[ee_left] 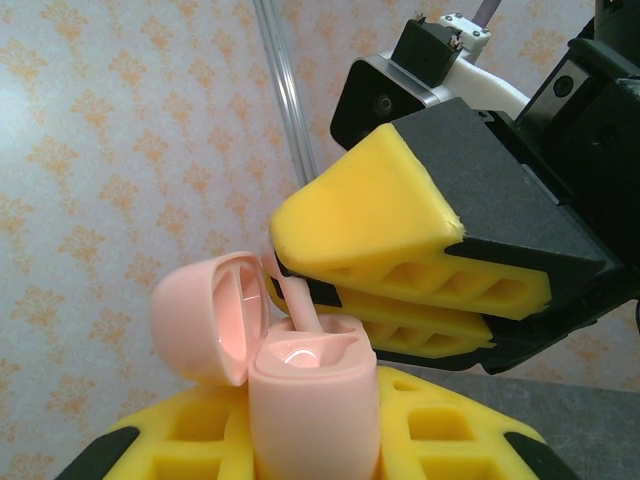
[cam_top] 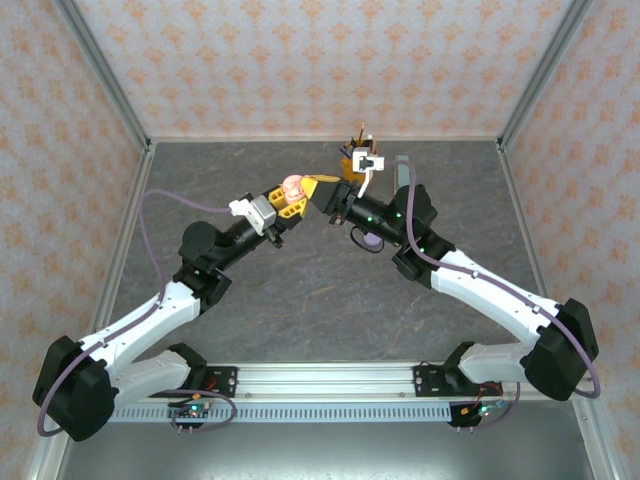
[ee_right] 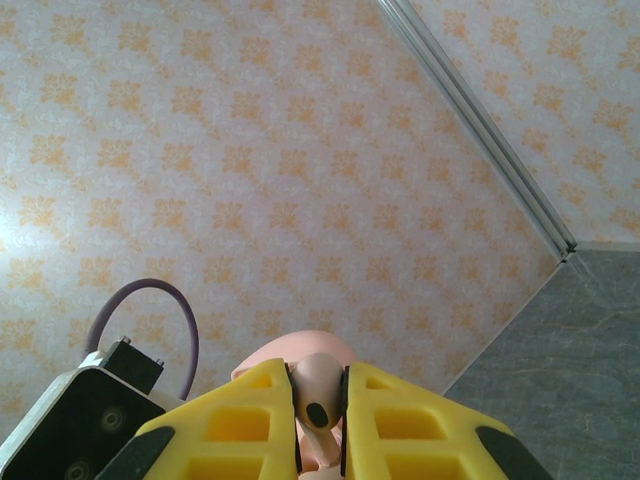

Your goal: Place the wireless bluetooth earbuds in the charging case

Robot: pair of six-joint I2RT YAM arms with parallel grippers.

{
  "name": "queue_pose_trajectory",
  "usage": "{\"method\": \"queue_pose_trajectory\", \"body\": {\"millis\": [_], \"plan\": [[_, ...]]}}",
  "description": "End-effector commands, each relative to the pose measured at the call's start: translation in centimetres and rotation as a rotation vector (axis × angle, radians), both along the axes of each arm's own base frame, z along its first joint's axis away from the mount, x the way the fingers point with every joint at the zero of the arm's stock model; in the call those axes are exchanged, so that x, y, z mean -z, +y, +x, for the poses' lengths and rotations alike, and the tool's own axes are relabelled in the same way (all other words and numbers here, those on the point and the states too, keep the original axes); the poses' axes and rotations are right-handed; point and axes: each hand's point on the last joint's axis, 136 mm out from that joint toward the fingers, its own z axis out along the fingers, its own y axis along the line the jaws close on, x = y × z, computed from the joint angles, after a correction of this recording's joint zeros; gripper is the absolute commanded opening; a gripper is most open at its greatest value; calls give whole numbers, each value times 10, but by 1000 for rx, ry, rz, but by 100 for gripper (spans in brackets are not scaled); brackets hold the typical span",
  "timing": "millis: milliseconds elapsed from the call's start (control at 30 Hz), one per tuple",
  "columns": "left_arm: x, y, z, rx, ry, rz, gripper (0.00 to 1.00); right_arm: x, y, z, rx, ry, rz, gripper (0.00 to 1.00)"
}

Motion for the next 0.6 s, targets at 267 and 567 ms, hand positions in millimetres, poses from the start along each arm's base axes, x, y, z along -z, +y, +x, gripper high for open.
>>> {"method": "queue_pose_trajectory", "body": {"millis": [267,567], "plan": [[-29,6,-3,-26,-61,-55,0,16,13,-24,-114,-80,-127,14],[-29,7,-2,-40,-65,-51,0,38,11,-29,-128,-70,-216,13]]}}
